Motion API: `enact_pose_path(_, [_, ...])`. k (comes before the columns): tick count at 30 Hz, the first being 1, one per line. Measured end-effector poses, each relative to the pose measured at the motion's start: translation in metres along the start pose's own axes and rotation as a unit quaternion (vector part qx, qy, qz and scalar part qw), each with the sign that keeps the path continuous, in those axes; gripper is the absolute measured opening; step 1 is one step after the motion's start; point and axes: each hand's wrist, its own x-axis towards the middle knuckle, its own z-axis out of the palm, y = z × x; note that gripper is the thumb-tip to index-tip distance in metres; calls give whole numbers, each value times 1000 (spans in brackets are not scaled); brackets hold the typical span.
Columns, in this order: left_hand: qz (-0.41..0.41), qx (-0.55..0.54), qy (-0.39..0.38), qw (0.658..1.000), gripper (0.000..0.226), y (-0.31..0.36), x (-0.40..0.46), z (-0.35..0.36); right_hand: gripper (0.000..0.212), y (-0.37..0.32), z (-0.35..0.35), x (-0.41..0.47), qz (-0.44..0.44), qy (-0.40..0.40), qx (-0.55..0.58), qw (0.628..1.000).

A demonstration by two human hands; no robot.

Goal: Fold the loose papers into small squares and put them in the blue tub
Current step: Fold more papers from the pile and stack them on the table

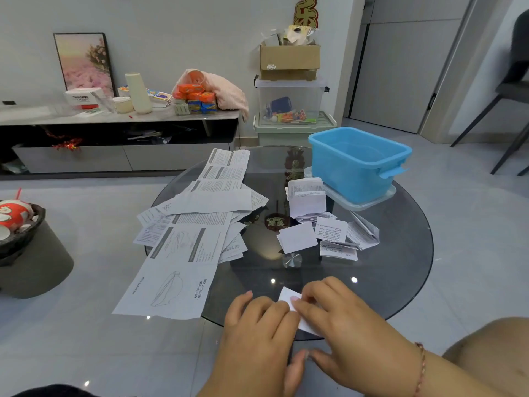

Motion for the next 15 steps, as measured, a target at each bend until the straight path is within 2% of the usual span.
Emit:
enact_pose_path(3, [3,17,19,1000,22,-1,1,2,31,1,-4,1,-7,22,27,999])
enact_pose_path(5, [9,21,31,999,15,-2,1,2,19,2,-6,1,-19,34,47,998])
enact_pose_path(8, [8,9,56,998,3,-2,1,3,21,7,-7,1,-25,22,79,996])
enact_pose_path(11, [-4,-5,53,999,6,-2,2,1,14,7,-7,2,-50,40,76,995])
enact_pose_path(15, [-4,-25,47,999,11,-2,2,0,25,-1,-3,4,-73,77,47,993])
